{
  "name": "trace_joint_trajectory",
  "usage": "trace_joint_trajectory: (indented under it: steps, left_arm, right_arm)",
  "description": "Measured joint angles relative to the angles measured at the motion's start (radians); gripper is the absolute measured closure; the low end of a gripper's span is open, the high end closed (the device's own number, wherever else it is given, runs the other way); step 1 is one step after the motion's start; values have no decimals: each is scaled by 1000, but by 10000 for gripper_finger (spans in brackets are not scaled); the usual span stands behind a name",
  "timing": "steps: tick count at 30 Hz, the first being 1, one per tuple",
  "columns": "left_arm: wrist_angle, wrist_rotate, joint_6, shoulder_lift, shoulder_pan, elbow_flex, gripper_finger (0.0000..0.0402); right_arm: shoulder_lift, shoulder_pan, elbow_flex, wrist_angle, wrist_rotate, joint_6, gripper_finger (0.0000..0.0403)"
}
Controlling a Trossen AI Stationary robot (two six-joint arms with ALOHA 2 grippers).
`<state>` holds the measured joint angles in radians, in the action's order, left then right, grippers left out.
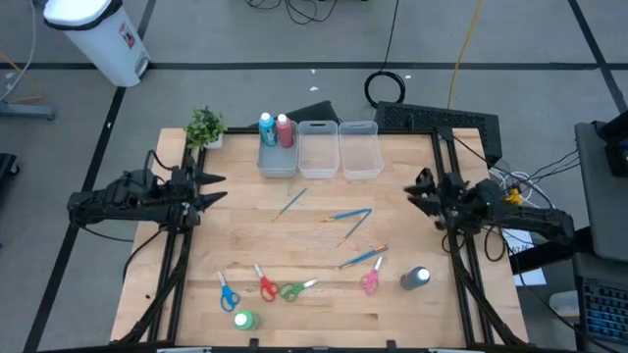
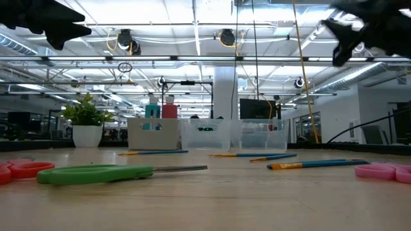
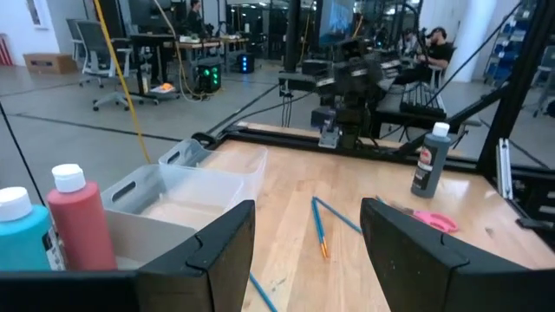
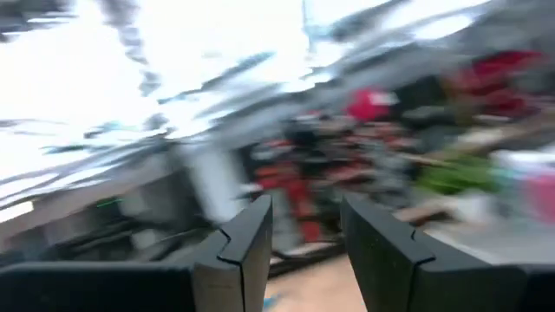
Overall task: Pick & Place Paint Supplies
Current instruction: Put the black paint bottles into the gray bin
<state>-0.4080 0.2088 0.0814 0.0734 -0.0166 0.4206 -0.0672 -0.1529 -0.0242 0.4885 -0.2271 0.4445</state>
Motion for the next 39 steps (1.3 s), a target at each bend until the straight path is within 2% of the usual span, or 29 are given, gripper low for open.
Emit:
trace_joint_trajectory:
  steps: [3, 5, 8, 11, 14, 17, 20, 23, 25, 29, 32, 36, 39]
  left_arm:
    - [3, 0, -3, 0, 0, -3, 183]
    - [6, 1, -4, 0, 0, -14, 183]
    - [34, 1, -4, 0, 0, -41, 183]
    - [92, 1, 10, 0, 0, -83, 183]
    - [119, 1, 11, 0, 0, -99, 183]
    - [136, 1, 1, 0, 1, -100, 183]
    - [178, 3, -5, 0, 3, -101, 183]
    - [187, 6, -6, 0, 2, -101, 183]
    - [189, 7, -4, 0, 2, -101, 183]
    - [192, 9, 0, 0, 3, -101, 183]
    - [204, 10, 0, 0, 3, -101, 183]
    - [204, 10, 0, 0, 3, -101, 183]
    - [204, 10, 2, 0, 3, -101, 183]
  right_arm:
    - [-75, 79, 0, 198, -118, -23, 273]
    - [-143, 155, 0, 325, -111, -81, 272]
    - [-267, 290, -8, 475, -33, -218, 258]
    - [-404, 426, -67, 505, 26, -337, 223]
    - [-532, 544, -202, 407, 64, -427, 174]
    - [-606, 637, -386, 95, 157, -493, 127]
    - [-664, 710, -588, -411, 362, -499, 98]
    - [-709, 764, -753, -804, 541, -345, 85]
    - [-729, 789, -826, -1025, 591, -188, 83]
    - [-735, 818, -916, -1318, 567, 109, 94]
    - [-723, 839, -930, -1490, 466, 345, 107]
    - [-721, 888, -885, -1610, 359, 612, 122]
    - [-722, 949, -816, -1609, 302, 719, 133]
